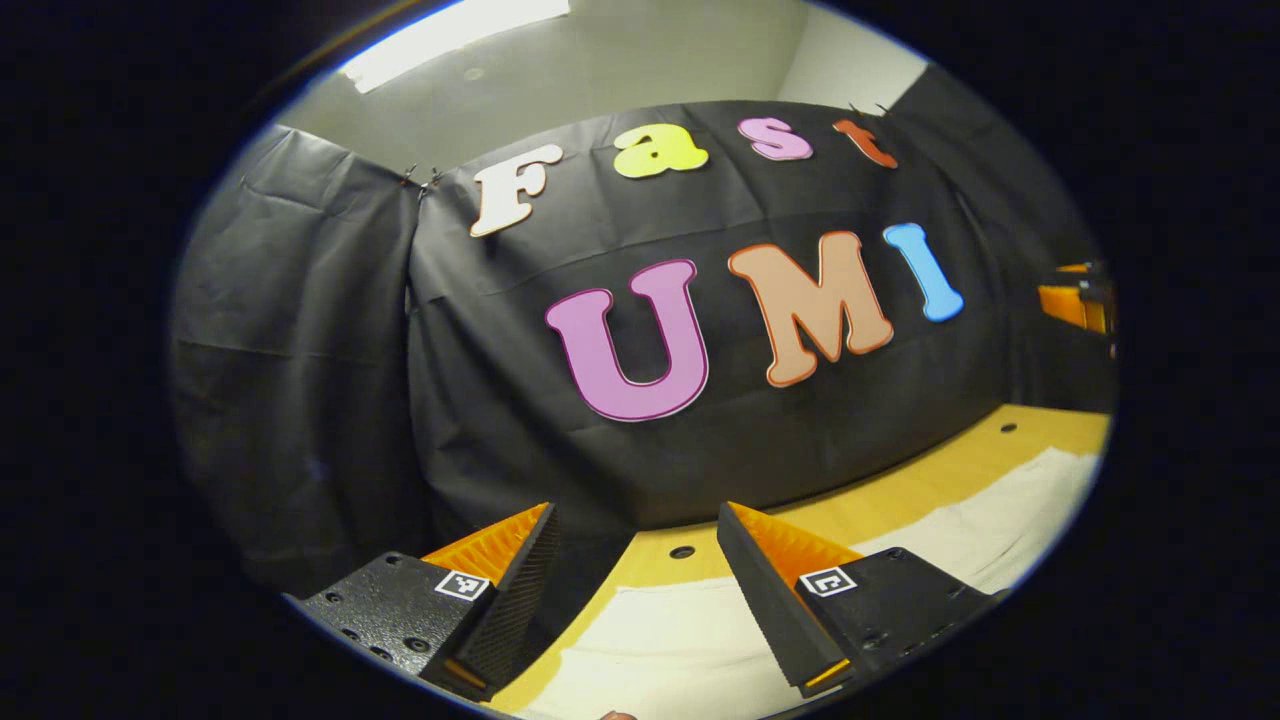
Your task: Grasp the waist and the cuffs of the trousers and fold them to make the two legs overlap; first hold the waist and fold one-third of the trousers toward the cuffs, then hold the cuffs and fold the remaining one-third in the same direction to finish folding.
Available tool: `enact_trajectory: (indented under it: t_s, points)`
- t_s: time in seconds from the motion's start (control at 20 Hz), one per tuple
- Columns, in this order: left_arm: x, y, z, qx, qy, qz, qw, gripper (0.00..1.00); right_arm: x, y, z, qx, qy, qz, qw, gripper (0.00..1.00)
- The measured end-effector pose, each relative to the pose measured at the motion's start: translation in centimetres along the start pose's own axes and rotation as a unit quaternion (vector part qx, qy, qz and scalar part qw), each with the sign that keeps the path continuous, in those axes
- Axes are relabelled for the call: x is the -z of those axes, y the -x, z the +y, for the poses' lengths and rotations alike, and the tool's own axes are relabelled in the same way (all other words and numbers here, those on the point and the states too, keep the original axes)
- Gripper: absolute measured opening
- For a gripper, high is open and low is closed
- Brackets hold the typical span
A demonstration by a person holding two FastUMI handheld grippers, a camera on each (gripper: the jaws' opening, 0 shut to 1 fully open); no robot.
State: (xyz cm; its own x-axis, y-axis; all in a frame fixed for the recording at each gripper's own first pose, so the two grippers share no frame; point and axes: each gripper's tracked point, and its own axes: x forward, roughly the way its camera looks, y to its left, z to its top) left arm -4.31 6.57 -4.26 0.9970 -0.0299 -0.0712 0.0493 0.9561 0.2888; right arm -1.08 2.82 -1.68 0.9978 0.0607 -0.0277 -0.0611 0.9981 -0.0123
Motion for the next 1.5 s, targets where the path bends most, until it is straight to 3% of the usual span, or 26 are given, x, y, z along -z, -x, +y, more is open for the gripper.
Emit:
enact_trajectory:
  t_s: [0.2,0.35,0.5,0.65,0.9,1.15,1.2,1.5]
  points:
    - [3.9,2.1,1.5,0.025,-0.099,0.034,0.994,0.96,0.9,0.3,0.7,-0.006,-0.002,0.009,1.0,0.97]
    - [7.2,3.8,2.1,0.049,-0.132,0.062,0.988,0.96,1.0,0.6,1.2,-0.008,0.0,0.011,1.0,0.97]
    - [11.1,4.7,2.6,0.075,-0.192,0.099,0.973,0.96,1.5,0.8,1.4,-0.01,0.008,0.015,1.0,0.97]
    - [15.4,6.4,1.8,0.131,-0.267,0.125,0.947,0.96,2.0,1.2,1.1,-0.006,0.014,0.019,1.0,0.97]
    - [22.7,9.7,0.8,0.222,-0.322,0.19,0.9,0.96,2.8,1.7,0.3,0.005,0.016,0.031,0.999,0.97]
    - [28.7,13.4,2.2,0.268,-0.389,0.247,0.846,1.0,3.8,1.9,-1.2,0.016,0.028,0.043,0.999,0.97]
    - [29.7,14.2,2.2,0.278,-0.401,0.255,0.835,0.97,4.1,2.1,-1.6,0.019,0.029,0.045,0.998,0.97]
    - [32.7,15.7,1.7,0.348,-0.469,0.263,0.768,0.96,4.9,2.4,-3.4,0.033,0.038,0.055,0.997,0.98]
